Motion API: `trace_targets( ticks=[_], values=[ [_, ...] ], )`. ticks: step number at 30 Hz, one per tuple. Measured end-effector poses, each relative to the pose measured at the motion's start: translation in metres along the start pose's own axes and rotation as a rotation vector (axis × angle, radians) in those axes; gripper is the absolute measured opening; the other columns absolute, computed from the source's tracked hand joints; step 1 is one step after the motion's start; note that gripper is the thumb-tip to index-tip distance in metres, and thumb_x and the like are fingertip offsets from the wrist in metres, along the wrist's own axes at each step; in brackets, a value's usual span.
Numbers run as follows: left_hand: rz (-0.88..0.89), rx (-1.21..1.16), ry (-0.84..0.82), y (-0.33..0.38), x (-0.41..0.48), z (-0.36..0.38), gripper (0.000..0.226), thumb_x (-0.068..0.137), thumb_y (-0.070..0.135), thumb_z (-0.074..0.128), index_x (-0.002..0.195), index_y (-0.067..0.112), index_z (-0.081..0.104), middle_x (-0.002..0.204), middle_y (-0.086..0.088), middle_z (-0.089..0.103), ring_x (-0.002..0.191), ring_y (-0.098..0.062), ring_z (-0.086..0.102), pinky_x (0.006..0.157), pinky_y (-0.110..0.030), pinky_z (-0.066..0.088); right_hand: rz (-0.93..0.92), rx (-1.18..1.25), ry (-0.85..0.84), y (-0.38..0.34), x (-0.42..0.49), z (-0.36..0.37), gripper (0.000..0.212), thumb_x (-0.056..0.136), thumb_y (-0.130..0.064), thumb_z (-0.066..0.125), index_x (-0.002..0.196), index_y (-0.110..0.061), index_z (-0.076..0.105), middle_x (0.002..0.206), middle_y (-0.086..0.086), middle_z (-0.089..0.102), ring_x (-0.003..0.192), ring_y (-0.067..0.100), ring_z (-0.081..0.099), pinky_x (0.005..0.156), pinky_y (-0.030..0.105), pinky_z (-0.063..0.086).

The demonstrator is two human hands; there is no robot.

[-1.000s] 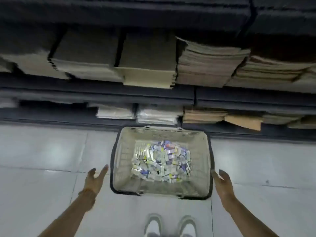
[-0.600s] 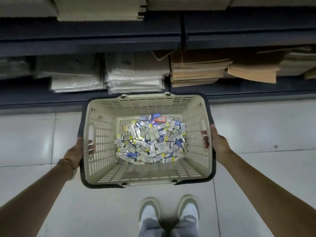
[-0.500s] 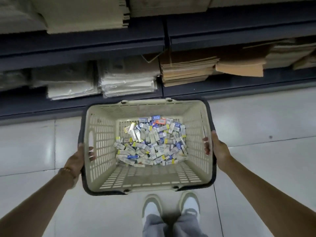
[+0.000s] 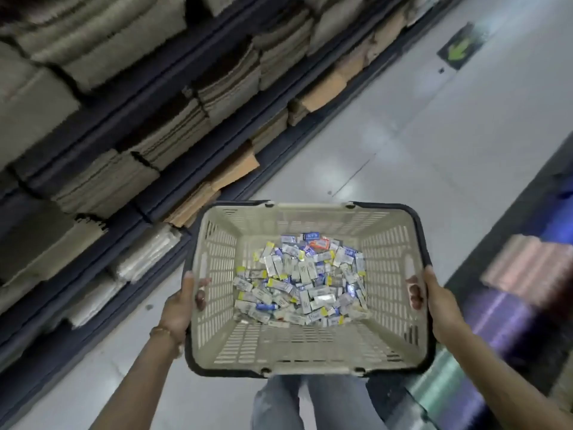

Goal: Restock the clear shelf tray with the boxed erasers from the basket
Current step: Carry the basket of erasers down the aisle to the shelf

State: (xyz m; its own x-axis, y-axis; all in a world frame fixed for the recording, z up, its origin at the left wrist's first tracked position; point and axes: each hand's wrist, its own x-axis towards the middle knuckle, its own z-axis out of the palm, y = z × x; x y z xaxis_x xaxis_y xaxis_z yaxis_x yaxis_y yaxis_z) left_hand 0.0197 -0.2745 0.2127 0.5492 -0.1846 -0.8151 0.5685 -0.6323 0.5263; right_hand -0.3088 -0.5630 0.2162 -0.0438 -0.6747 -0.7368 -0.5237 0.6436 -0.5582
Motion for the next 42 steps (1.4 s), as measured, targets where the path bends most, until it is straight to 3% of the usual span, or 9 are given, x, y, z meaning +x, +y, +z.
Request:
trace_targets(
  ticks=[3, 6, 11, 15, 20, 26, 29, 36, 42],
  values=[
    [0.088, 0.082, -0.04, 0.072, -0.033, 0.049, 0.055, 0.09, 0.061, 0.034, 0.09, 0.017, 0.067, 0.056, 0.008, 0.045, 0.056, -0.012, 0.046, 0.062, -0.028, 0.041, 0.018, 0.126, 0.104, -0.03, -0.017, -0.07, 0.048, 0.094, -0.052, 0.04, 0.074, -0.014, 0.062, 0.047, -0.008, 0.054, 0.036, 0.004, 0.044, 0.043, 0.017, 0.041],
    [0.186, 0.158, -0.104, 0.137, -0.058, 0.101, 0.055, 0.092, 0.059, 0.033, 0.081, 0.014, 0.063, 0.059, 0.003, 0.042, 0.058, -0.015, 0.043, 0.064, -0.03, 0.038, 0.015, 0.26, 0.159, -0.054, -0.023, -0.123, 0.049, 0.092, -0.057, 0.04, 0.071, -0.018, 0.06, 0.046, -0.009, 0.052, 0.036, 0.002, 0.041, 0.04, 0.015, 0.037],
    [0.324, 0.275, -0.143, 0.245, -0.084, 0.195, 0.052, 0.096, 0.053, 0.034, 0.075, 0.013, 0.061, 0.055, 0.004, 0.047, 0.049, -0.01, 0.045, 0.058, -0.026, 0.041, -0.013, 0.396, 0.236, -0.098, -0.015, -0.189, 0.049, 0.09, -0.059, 0.041, 0.07, -0.02, 0.062, 0.05, -0.01, 0.051, 0.042, 0.006, 0.041, 0.048, 0.023, 0.037],
    [0.403, 0.336, -0.199, 0.326, -0.088, 0.268, 0.049, 0.097, 0.05, 0.035, 0.08, 0.013, 0.063, 0.057, 0.002, 0.047, 0.053, -0.012, 0.045, 0.06, -0.024, 0.041, -0.02, 0.482, 0.289, -0.143, 0.012, -0.225, 0.049, 0.092, -0.058, 0.038, 0.072, -0.02, 0.06, 0.052, -0.006, 0.05, 0.048, 0.011, 0.039, 0.05, 0.026, 0.034],
    [0.408, 0.399, -0.279, 0.42, -0.067, 0.36, 0.047, 0.096, 0.05, 0.037, 0.077, 0.013, 0.06, 0.04, 0.01, 0.049, 0.04, -0.005, 0.047, 0.057, -0.024, 0.044, 0.007, 0.591, 0.38, -0.199, 0.068, -0.256, 0.05, 0.091, -0.06, 0.039, 0.074, -0.018, 0.062, 0.049, -0.008, 0.049, 0.041, 0.008, 0.04, 0.043, 0.021, 0.034],
    [0.427, 0.466, -0.368, 0.527, -0.032, 0.473, 0.045, 0.093, 0.053, 0.04, 0.075, 0.019, 0.063, 0.042, 0.013, 0.052, 0.037, -0.001, 0.048, 0.056, -0.023, 0.043, 0.028, 0.7, 0.473, -0.285, 0.135, -0.292, 0.049, 0.096, -0.05, 0.039, 0.07, -0.014, 0.058, 0.038, -0.009, 0.043, 0.035, 0.005, 0.034, 0.044, 0.022, 0.03],
    [0.407, 0.482, -0.38, 0.573, -0.022, 0.53, 0.045, 0.093, 0.054, 0.04, 0.075, 0.019, 0.062, 0.041, 0.014, 0.051, 0.036, 0.0, 0.046, 0.057, -0.023, 0.042, 0.042, 0.723, 0.508, -0.329, 0.165, -0.317, 0.049, 0.096, -0.05, 0.039, 0.069, -0.014, 0.058, 0.042, -0.008, 0.041, 0.037, 0.006, 0.033, 0.04, 0.02, 0.03],
    [0.318, 0.487, -0.485, 0.675, -0.001, 0.701, 0.046, 0.093, 0.053, 0.041, 0.076, 0.015, 0.061, 0.042, 0.011, 0.046, 0.043, -0.008, 0.042, 0.058, -0.025, 0.04, 0.067, 0.712, 0.553, -0.407, 0.28, -0.401, 0.052, 0.095, -0.053, 0.038, 0.071, -0.012, 0.06, 0.057, 0.001, 0.04, 0.048, 0.015, 0.034, 0.049, 0.026, 0.031],
    [0.307, 0.431, -0.431, 0.738, 0.0, 0.83, 0.047, 0.094, 0.052, 0.041, 0.075, 0.015, 0.062, 0.042, 0.01, 0.047, 0.036, -0.005, 0.043, 0.057, -0.024, 0.04, 0.052, 0.654, 0.539, -0.496, 0.395, -0.496, 0.051, 0.095, -0.052, 0.038, 0.071, -0.012, 0.06, 0.058, 0.001, 0.04, 0.048, 0.013, 0.034, 0.047, 0.025, 0.031]
  ],
)
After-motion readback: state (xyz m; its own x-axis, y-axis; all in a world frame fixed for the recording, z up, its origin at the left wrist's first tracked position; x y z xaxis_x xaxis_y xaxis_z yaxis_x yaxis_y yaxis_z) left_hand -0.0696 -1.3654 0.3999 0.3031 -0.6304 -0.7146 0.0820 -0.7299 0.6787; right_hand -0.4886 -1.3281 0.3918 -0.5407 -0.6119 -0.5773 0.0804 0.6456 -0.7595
